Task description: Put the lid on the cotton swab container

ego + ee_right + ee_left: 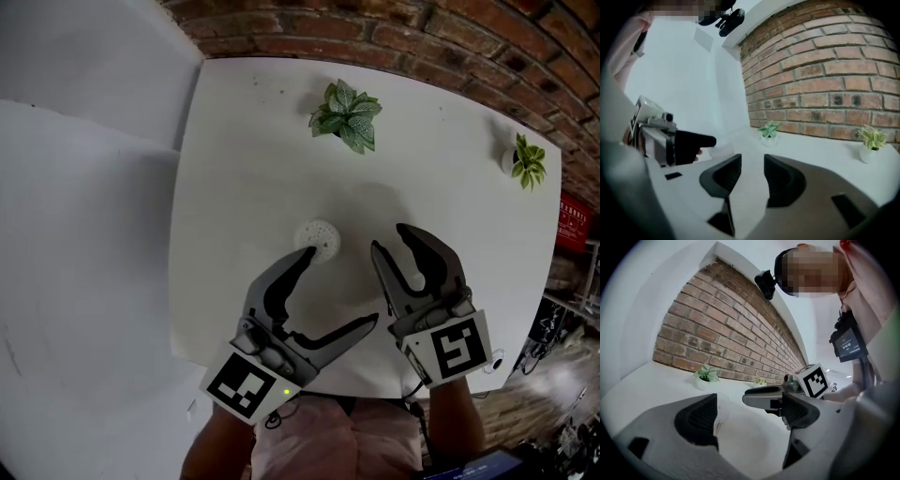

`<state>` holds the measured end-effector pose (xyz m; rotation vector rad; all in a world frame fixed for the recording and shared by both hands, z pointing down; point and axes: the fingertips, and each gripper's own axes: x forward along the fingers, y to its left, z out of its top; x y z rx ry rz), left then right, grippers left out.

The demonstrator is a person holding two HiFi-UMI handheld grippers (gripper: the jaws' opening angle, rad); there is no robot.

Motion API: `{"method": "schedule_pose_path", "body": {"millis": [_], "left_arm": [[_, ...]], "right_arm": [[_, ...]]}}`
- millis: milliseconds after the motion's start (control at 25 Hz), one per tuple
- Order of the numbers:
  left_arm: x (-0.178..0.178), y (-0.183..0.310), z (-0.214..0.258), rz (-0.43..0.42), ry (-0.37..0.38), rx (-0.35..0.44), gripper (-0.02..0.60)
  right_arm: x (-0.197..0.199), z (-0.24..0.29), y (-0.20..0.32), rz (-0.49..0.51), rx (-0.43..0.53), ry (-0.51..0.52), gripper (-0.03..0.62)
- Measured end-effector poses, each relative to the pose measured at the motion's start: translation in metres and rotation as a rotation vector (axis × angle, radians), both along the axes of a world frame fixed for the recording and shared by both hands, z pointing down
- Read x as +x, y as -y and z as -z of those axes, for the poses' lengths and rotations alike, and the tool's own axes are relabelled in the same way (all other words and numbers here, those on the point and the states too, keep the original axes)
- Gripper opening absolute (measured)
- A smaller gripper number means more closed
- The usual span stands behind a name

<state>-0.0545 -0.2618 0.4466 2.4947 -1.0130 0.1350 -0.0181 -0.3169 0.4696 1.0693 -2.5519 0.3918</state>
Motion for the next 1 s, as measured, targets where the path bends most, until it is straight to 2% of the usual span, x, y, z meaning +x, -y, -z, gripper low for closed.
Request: {"method": "schedule_pose_path", "body": {"millis": [80,160,480,720,1000], "left_arm": [[0.001,0.0,-0.001,-0.01,0.002,0.001,0.443],[0.001,0.0,-0.001,-0.024,0.014,0.012,0.443],[0.003,-0.001,0.002,-0.09,0.043,0.057,0.442],[0.003,0.0,0.003,-0.098,0.057,0.073,0.442],[0.003,0.002,0.0,-0.094,0.058,0.08,0.439]], "right_arm": [[-0.01,0.014,0.005,0.053,0.021,0.028,0.167],[-0.021,0.02,0.005,0.108,0.001,0.041,0.178],[-0.046,0.024,0.01,0.294,-0.017,0.032,0.193],[-0.057,0.016,0.006,0.354,-0.029,0.002,0.196],[-0.058,0.006,0.008,0.358,-0.049,-0.018,0.195]]}}
